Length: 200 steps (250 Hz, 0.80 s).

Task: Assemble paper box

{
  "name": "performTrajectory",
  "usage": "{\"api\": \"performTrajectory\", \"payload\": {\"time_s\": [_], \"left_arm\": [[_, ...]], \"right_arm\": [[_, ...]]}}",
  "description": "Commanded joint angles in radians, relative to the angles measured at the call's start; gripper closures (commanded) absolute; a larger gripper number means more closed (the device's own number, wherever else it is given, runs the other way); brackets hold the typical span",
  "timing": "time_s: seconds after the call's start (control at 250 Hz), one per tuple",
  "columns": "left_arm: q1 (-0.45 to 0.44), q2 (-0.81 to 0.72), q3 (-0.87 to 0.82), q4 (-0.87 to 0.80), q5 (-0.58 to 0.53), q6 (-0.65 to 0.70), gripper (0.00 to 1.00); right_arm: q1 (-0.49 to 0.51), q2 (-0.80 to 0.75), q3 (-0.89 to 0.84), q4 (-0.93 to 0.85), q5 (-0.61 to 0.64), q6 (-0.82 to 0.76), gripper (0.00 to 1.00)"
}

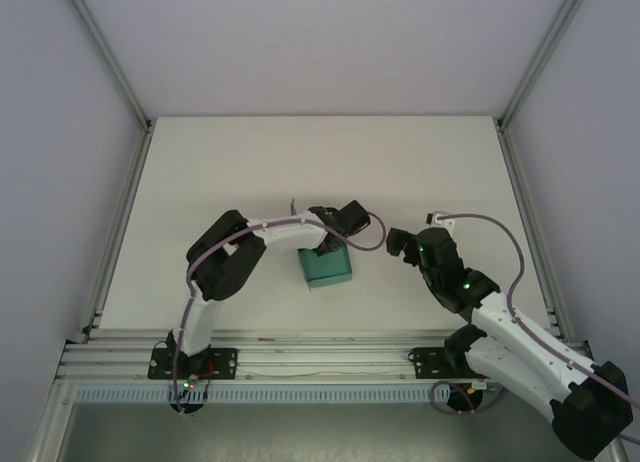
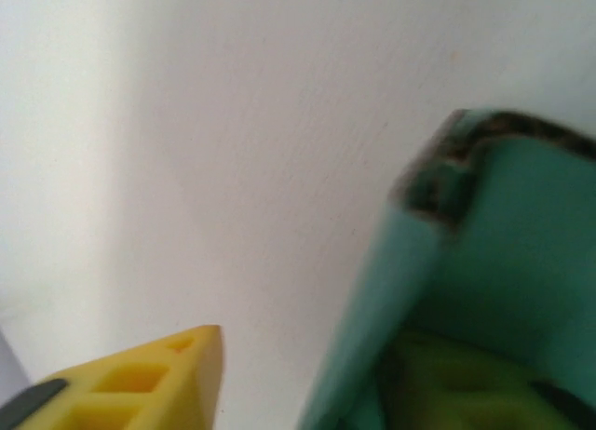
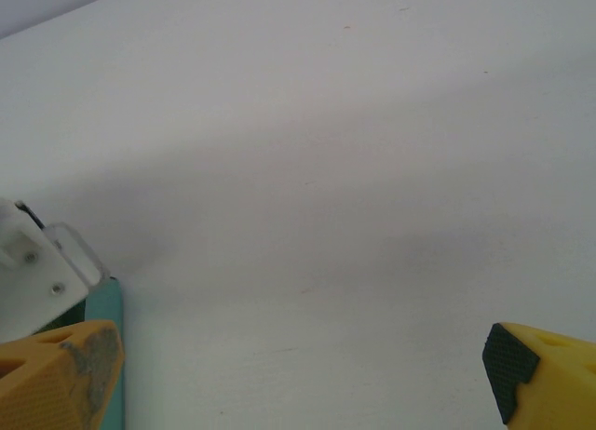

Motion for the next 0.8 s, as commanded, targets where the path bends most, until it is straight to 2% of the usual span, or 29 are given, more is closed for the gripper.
{"api": "performTrajectory", "payload": {"time_s": [0.0, 0.056, 0.076, 0.104, 0.116, 0.252, 0.376, 0.488, 0.568, 0.668, 0.795], "left_arm": [[0.001, -0.092, -0.001, -0.019, 0.115, 0.033, 0.4], [0.001, -0.127, 0.0, -0.038, 0.158, 0.051, 0.26], [0.003, -0.136, 0.001, -0.046, 0.18, 0.053, 0.18], [0.003, -0.149, -0.001, -0.046, 0.207, 0.059, 0.02], [0.004, -0.189, -0.002, -0.044, 0.216, 0.061, 0.0], [0.014, -0.277, 0.004, -0.003, 0.302, 0.036, 0.0], [0.044, -0.35, 0.044, 0.036, 0.325, -0.083, 0.0], [0.093, -0.4, 0.073, 0.027, 0.486, -0.149, 0.0], [0.098, -0.43, 0.065, 0.041, 0.482, -0.169, 0.0], [0.124, -0.487, 0.043, 0.058, 0.44, -0.246, 0.0], [0.233, -0.619, -0.056, 0.1, 0.431, -0.408, 0.0]], "right_arm": [[-0.005, -0.039, 0.018, -0.046, -0.02, -0.031, 0.0], [-0.005, -0.05, 0.025, -0.065, -0.027, -0.04, 0.0], [-0.005, -0.054, 0.026, -0.072, -0.027, -0.042, 0.0], [-0.005, -0.06, 0.028, -0.079, -0.03, -0.047, 0.0], [-0.006, -0.062, 0.028, -0.08, -0.03, -0.048, 0.0], [-0.006, -0.074, 0.031, -0.086, -0.05, -0.07, 0.0], [-0.005, -0.054, 0.037, -0.058, -0.097, -0.107, 0.0], [-0.006, 0.009, 0.074, -0.045, -0.129, -0.143, 0.0], [-0.005, 0.066, 0.108, -0.027, -0.144, -0.176, 0.0], [-0.007, 0.159, 0.145, 0.047, -0.233, -0.329, 0.0], [-0.006, 0.359, 0.274, 0.051, -0.432, -0.58, 0.02]]}}
